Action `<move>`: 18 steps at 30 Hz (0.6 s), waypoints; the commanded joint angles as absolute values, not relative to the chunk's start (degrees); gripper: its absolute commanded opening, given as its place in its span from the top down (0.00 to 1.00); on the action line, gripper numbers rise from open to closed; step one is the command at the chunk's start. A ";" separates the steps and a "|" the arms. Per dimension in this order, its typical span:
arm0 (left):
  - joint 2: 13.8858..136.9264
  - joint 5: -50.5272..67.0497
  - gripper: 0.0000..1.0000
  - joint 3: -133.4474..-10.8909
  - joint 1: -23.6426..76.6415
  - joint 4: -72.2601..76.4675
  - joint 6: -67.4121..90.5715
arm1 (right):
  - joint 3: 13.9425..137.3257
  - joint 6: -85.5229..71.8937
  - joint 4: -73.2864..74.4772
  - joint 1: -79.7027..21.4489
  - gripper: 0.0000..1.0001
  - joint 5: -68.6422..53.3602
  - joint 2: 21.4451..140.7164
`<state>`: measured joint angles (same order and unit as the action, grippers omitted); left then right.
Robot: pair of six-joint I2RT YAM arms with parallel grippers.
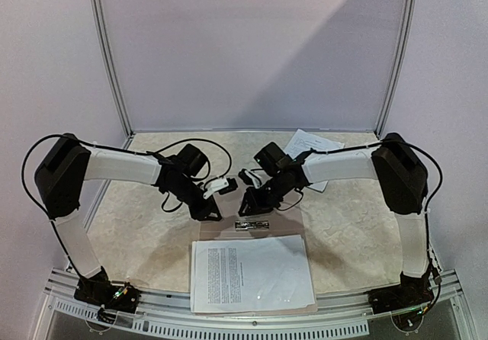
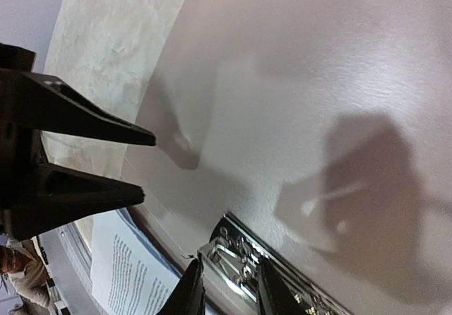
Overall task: Put the files into the folder
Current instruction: Open the spring clip on the folder with some files.
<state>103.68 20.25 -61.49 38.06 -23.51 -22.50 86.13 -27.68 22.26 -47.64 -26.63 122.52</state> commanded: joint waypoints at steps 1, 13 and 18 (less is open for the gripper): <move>106.94 14.39 0.65 -64.99 39.73 -22.93 -31.76 | 80.41 -32.73 24.79 -45.03 0.76 -20.20 112.37; 113.67 12.87 0.65 -66.43 40.05 -24.95 -30.29 | 68.61 -36.90 21.94 -44.16 0.77 -27.13 110.07; 114.68 13.18 0.66 -66.07 40.25 -25.05 -29.82 | 68.28 -36.73 21.49 -43.81 0.83 -28.21 111.32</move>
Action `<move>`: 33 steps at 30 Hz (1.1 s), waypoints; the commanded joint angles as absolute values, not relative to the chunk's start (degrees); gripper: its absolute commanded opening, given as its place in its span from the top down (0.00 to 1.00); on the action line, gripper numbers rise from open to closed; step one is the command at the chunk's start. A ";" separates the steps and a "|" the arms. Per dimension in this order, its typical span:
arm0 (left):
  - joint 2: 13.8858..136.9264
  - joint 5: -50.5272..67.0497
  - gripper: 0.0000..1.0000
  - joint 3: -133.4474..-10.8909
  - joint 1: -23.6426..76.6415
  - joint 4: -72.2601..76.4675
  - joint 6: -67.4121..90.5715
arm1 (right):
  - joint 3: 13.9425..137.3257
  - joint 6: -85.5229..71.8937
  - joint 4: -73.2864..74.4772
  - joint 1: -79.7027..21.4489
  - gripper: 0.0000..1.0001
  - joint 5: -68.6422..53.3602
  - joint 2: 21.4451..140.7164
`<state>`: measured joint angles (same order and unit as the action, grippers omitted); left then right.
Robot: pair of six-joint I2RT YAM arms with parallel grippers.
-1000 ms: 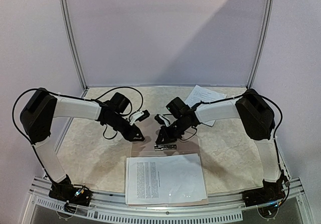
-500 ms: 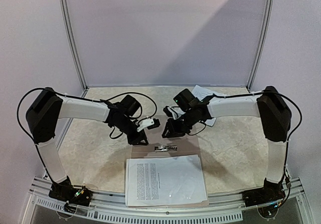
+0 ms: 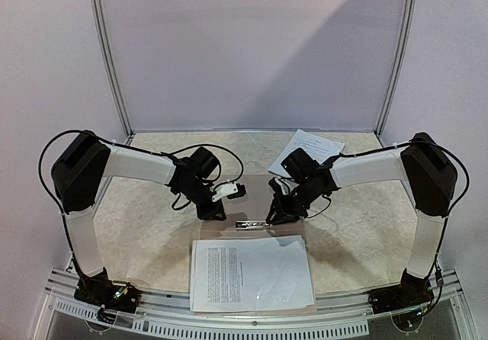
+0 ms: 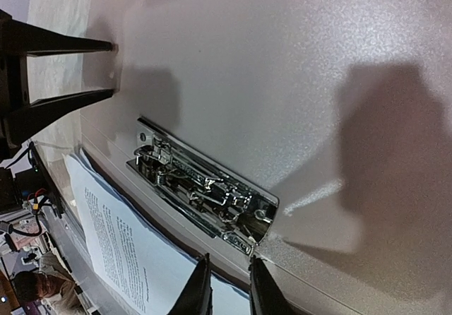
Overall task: Put the files into the folder
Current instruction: Open the spring clip on the folder with some files.
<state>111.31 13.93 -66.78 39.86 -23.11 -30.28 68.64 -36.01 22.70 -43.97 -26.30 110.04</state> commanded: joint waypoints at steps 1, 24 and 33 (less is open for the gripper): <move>114.69 13.27 0.66 -65.95 40.32 -25.09 -29.84 | 68.03 -36.74 21.30 -43.71 0.84 -28.26 111.35; 114.82 9.16 0.66 -63.12 43.20 -23.27 -31.76 | 63.96 -38.09 17.48 -41.57 0.95 -28.73 113.94; 116.88 7.52 0.67 -62.28 44.84 -23.19 -33.86 | 63.48 -38.51 19.12 -41.50 0.98 -26.35 115.79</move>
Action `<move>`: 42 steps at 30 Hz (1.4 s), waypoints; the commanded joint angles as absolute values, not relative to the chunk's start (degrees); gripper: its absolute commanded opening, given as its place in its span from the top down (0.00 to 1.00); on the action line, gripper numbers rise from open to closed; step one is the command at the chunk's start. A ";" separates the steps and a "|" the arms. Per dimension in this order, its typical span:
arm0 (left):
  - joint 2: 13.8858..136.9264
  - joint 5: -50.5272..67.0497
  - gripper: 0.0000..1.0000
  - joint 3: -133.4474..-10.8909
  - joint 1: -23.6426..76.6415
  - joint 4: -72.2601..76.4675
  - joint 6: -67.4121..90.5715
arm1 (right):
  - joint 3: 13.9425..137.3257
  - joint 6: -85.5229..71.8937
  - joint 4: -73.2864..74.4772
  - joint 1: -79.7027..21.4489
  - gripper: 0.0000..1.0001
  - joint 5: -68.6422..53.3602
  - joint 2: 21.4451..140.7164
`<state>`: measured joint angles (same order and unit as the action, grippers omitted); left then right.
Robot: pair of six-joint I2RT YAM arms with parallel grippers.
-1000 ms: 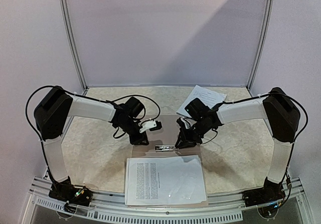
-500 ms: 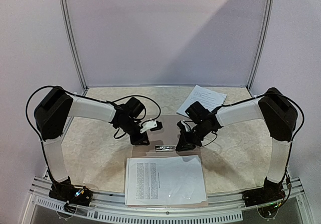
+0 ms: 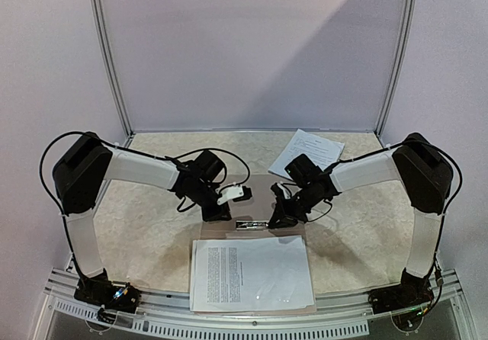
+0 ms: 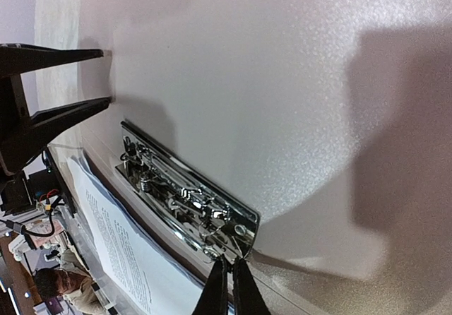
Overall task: Put the files into the folder
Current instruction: Open the spring clip on the folder with some files.
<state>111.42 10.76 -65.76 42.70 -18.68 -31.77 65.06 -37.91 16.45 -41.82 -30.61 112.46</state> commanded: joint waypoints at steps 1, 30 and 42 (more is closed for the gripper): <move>117.04 7.40 0.67 -62.09 45.05 -22.97 -34.04 | 63.65 -38.57 19.77 -41.45 0.98 -25.55 116.25; 114.84 8.05 0.65 -61.89 48.09 -23.27 -40.43 | 71.30 -39.13 21.03 -42.05 1.00 -21.62 120.07; 114.27 16.68 0.47 -70.45 46.95 -32.16 -50.95 | 67.45 -40.25 20.77 -41.24 1.00 -20.39 120.98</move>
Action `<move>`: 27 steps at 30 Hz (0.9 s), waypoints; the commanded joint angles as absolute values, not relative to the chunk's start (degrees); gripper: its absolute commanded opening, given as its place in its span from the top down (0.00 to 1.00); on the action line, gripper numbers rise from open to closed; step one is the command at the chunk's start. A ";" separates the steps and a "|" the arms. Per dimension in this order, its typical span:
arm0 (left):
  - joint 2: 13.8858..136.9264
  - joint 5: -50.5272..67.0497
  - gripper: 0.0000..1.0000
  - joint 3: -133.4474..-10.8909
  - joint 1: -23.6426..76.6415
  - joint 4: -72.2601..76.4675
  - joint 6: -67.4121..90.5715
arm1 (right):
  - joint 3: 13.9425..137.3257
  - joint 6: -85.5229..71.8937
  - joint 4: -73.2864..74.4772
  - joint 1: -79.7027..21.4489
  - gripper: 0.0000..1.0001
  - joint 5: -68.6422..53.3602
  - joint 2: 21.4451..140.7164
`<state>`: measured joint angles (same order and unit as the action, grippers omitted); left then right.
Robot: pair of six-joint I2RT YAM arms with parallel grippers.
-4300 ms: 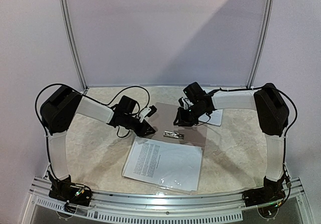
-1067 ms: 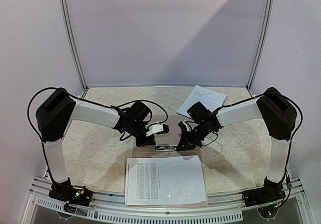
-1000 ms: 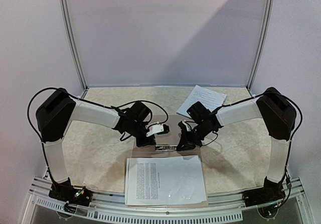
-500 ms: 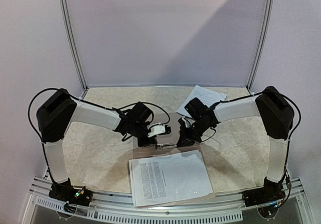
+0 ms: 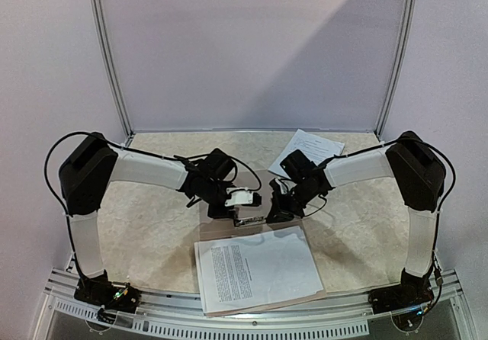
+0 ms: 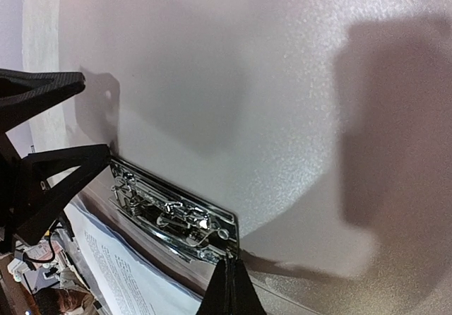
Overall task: Put the files into the folder
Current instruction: Open the spring clip on the folder with some files.
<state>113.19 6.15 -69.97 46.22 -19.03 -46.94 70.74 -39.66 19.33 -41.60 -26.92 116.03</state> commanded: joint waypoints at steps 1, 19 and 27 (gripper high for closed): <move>113.79 19.40 0.45 -71.62 46.14 -33.43 -51.07 | 67.35 -40.33 20.56 -41.26 1.00 -20.39 120.88; 114.76 17.75 0.37 -72.58 44.12 -25.63 -42.22 | 67.06 -40.25 19.36 -41.31 1.00 -21.09 119.36; 118.93 17.83 0.46 -75.30 44.12 -29.71 -39.77 | 67.39 -39.92 19.45 -41.32 1.00 -20.90 119.09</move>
<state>115.98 18.44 -73.93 44.12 -27.35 -41.32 69.56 -40.03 15.03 -41.60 -27.31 116.11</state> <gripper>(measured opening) 0.580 0.003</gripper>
